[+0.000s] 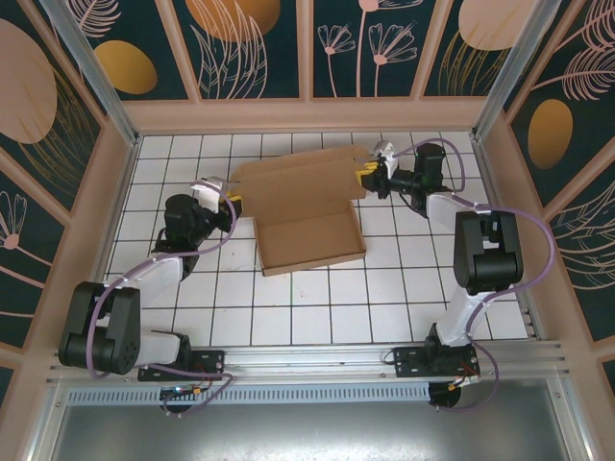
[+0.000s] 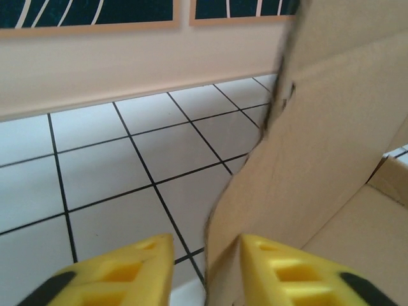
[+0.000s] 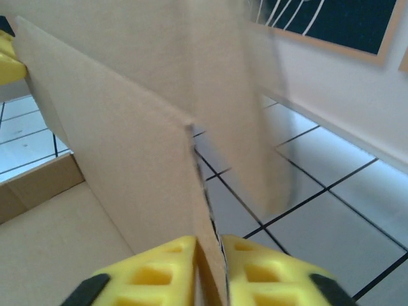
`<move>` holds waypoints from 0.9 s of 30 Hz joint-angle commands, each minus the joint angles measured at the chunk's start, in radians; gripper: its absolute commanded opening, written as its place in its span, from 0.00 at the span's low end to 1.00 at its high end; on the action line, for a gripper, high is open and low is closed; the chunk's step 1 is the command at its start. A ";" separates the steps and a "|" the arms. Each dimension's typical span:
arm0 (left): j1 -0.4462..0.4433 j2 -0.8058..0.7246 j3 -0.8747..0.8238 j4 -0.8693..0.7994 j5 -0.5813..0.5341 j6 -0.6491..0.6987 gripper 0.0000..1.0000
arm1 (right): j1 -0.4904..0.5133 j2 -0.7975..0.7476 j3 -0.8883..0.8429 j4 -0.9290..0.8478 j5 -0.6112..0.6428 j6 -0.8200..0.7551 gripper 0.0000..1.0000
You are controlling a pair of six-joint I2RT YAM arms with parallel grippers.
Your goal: Fold the paper box
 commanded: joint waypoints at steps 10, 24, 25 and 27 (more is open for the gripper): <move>0.005 0.011 0.036 0.109 0.013 -0.065 0.03 | 0.134 -0.136 -0.075 0.021 0.432 0.066 0.00; -0.154 0.079 0.067 0.112 -0.171 -0.249 0.02 | 0.342 -0.156 -0.058 -0.085 0.976 0.548 0.00; -0.159 0.077 0.059 0.118 -0.186 -0.272 0.01 | 0.359 -0.163 -0.069 -0.073 1.027 0.590 0.00; -0.169 0.073 0.053 0.112 -0.220 -0.323 0.02 | 0.392 -0.179 -0.096 -0.028 1.082 0.659 0.00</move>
